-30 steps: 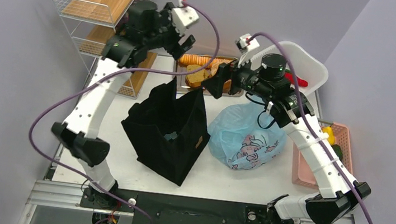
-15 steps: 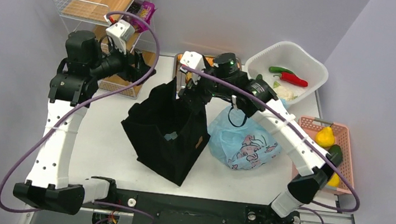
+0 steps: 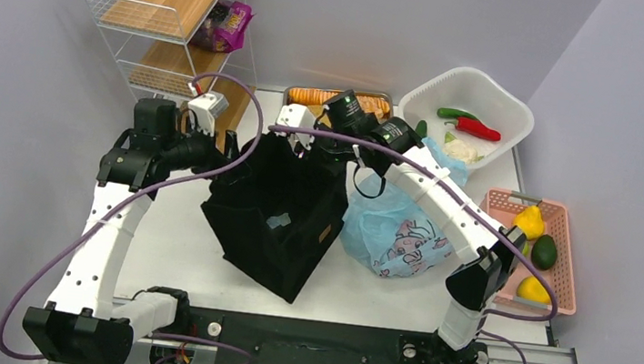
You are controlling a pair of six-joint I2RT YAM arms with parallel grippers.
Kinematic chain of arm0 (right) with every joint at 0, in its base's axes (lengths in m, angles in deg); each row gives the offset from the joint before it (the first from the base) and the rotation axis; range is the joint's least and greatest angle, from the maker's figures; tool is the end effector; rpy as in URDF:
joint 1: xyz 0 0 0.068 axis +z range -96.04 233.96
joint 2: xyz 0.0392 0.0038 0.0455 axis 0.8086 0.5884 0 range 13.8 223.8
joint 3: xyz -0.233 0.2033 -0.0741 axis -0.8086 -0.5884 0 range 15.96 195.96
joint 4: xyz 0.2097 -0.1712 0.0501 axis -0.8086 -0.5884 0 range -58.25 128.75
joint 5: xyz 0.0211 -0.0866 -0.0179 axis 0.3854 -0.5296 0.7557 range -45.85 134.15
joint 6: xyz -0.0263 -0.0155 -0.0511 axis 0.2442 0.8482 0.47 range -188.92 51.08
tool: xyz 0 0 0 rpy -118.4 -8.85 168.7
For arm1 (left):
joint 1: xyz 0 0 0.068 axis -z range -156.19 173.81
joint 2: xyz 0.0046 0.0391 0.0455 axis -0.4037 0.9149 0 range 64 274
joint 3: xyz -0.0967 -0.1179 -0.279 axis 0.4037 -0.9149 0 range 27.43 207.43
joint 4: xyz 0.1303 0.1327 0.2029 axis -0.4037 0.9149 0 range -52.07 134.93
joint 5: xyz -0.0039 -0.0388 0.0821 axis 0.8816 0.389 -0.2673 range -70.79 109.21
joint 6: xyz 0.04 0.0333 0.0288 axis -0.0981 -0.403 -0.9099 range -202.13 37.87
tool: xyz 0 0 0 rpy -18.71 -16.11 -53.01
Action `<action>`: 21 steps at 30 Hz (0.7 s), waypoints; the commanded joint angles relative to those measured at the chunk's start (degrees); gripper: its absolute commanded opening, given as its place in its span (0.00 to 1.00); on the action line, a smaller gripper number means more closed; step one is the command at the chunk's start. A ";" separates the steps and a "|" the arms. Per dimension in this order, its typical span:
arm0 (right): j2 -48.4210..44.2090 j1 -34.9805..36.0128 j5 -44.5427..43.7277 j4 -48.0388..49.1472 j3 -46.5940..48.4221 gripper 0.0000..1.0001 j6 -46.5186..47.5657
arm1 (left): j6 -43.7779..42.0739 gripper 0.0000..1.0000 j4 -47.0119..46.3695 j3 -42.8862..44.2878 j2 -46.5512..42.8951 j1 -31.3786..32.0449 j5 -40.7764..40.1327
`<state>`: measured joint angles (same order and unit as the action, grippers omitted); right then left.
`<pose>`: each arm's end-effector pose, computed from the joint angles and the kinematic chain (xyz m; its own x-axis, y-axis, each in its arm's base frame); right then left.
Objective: Untie the knot of the grocery bags and take out the mixed food
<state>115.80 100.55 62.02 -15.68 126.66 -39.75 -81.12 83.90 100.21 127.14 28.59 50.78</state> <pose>0.2739 0.3091 0.4329 -0.0210 -0.6972 -0.7166 -0.9721 0.1817 -0.1483 0.2125 -0.0407 0.4272 -0.5991 0.0351 -0.7999 0.4808 0.8146 -0.3243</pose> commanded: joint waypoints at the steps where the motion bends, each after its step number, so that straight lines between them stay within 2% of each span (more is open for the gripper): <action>1: -0.26 -0.20 -4.79 -1.91 4.20 0.02 -1.28 | -1.61 0.68 0.69 -2.91 -2.71 -0.35 0.88; 2: -0.28 -0.47 -5.26 -1.77 5.90 0.00 -2.84 | -2.51 0.64 -0.58 -4.31 -3.70 -0.32 3.19; 3: -0.32 -0.59 -5.53 -1.26 8.26 0.00 -3.96 | -2.77 0.53 -1.66 -5.10 -6.33 -0.30 4.62; 4: -0.40 -1.18 -5.37 -0.79 9.56 0.00 -6.56 | -2.69 0.47 -4.73 -7.03 -7.84 -0.30 6.63; 5: -0.75 -1.56 -4.64 0.48 12.05 0.00 -8.11 | -2.64 0.34 -6.32 -8.04 -11.17 -0.32 7.48; 6: -1.05 -2.42 -4.05 1.36 13.12 0.00 -11.42 | -3.20 0.27 -9.12 -9.70 -12.63 -0.26 8.62; 7: -2.18 -3.18 -2.24 3.17 14.37 0.00 -13.00 | -3.78 0.11 -10.10 -10.43 -15.46 -0.24 9.00; 9: -5.05 -3.63 0.72 6.84 13.08 0.00 -17.18 | -7.16 0.00 -10.97 -12.15 -18.85 -0.21 10.38; 12: -11.78 -2.84 4.27 11.91 7.03 0.00 -20.60 | -17.27 0.00 -6.48 -14.05 -22.32 -0.07 13.89; 15: -17.10 -0.33 6.88 17.57 -4.08 0.00 -21.09 | -26.02 0.01 -1.80 -16.24 -26.52 0.26 14.19; 18: -22.86 2.89 4.04 20.57 -12.98 0.00 -18.67 | -37.95 0.07 4.01 -20.44 -31.40 0.30 13.35; 21: -27.78 8.13 -0.77 24.54 -23.08 0.00 -14.38 | -49.10 0.07 11.39 -24.74 -35.82 0.31 12.42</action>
<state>94.66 103.28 63.50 -4.10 111.58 -57.19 -110.69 84.89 79.86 96.10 28.63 62.19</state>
